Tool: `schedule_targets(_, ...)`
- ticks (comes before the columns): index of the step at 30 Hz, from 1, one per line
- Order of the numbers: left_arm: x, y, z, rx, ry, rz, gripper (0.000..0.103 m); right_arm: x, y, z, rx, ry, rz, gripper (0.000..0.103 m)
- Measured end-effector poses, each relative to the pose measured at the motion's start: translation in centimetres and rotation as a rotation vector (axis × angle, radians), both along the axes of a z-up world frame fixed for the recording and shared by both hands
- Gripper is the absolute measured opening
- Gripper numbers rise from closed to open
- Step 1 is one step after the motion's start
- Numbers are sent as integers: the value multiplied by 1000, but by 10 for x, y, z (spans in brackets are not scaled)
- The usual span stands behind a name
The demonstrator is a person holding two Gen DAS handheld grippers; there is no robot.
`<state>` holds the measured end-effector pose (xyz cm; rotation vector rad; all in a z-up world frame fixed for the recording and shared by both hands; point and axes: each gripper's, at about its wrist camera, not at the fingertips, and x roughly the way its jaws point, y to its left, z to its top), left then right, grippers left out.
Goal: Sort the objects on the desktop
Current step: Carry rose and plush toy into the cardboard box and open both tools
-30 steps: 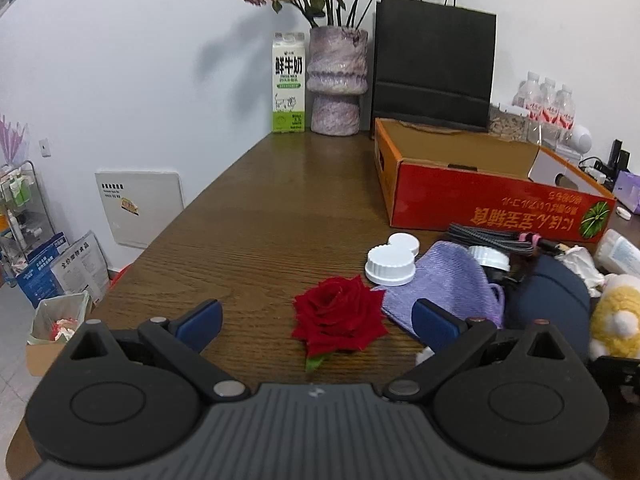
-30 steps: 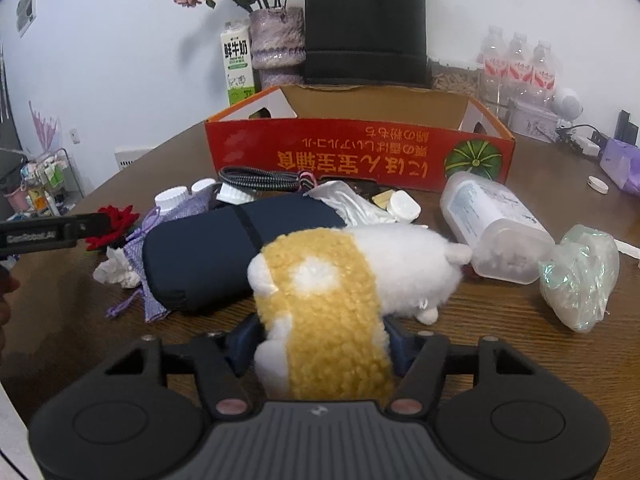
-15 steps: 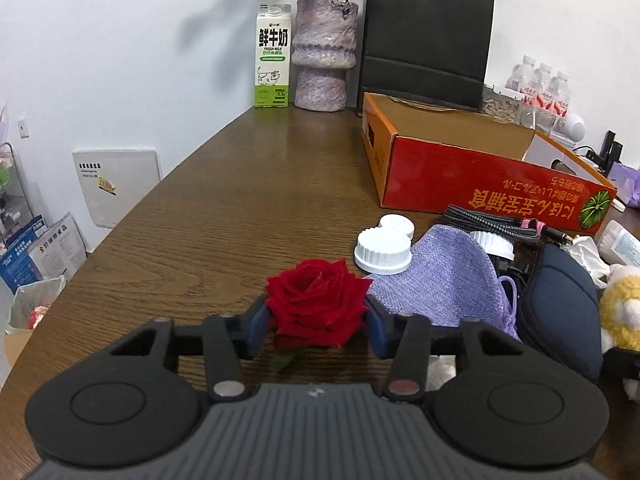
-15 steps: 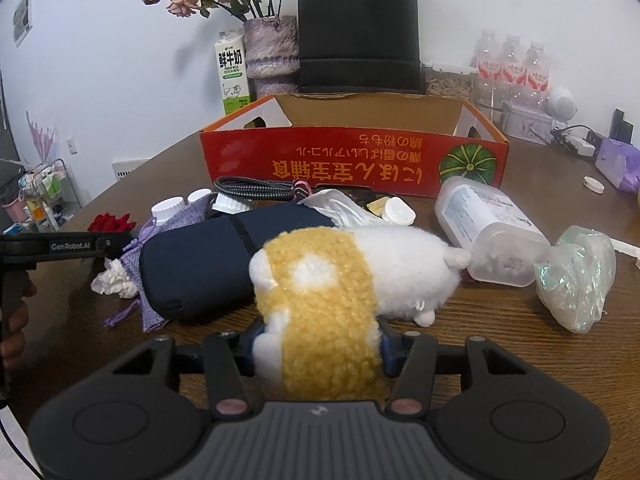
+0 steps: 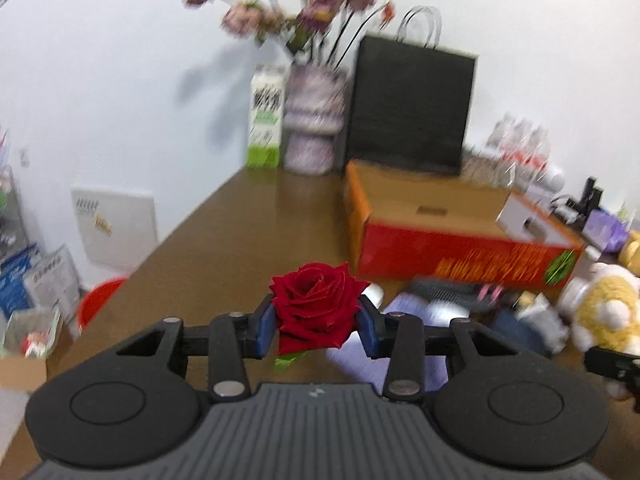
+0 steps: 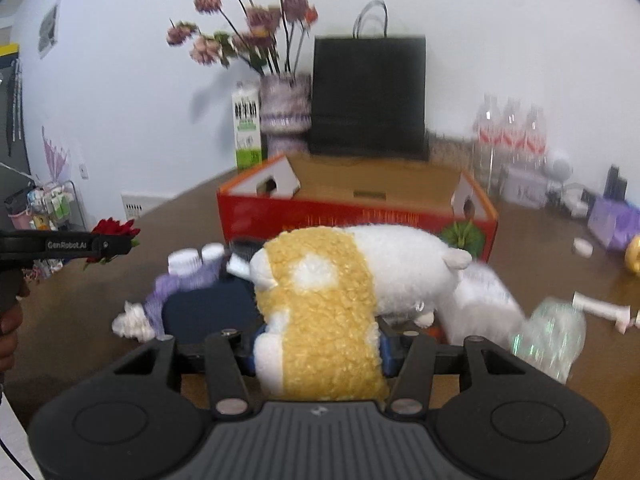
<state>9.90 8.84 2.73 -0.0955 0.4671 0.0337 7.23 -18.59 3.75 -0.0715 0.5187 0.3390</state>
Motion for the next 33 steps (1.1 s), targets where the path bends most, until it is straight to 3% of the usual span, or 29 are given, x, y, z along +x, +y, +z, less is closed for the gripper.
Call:
schedule_targets(8, 51, -38, 58, -3, -91, -102, 42, 47, 0, 49, -18, -132, 11, 50)
schedule_targets(11, 84, -56, 75, -2, -81, -123, 41, 81, -3, 68, -21, -148, 3, 50)
schedule_targets(16, 140, -84, 87, 0, -26, -150, 41, 151, -1, 90, -25, -102, -16, 50)
schedule_targets(23, 223, -113, 70, 51, 112, -118, 41, 246, 1, 83, -69, 29, -50, 50)
schedule_targets(33, 303, -126, 21, 140, 316, -77, 41, 344, 5, 23, -153, 261, -54, 50)
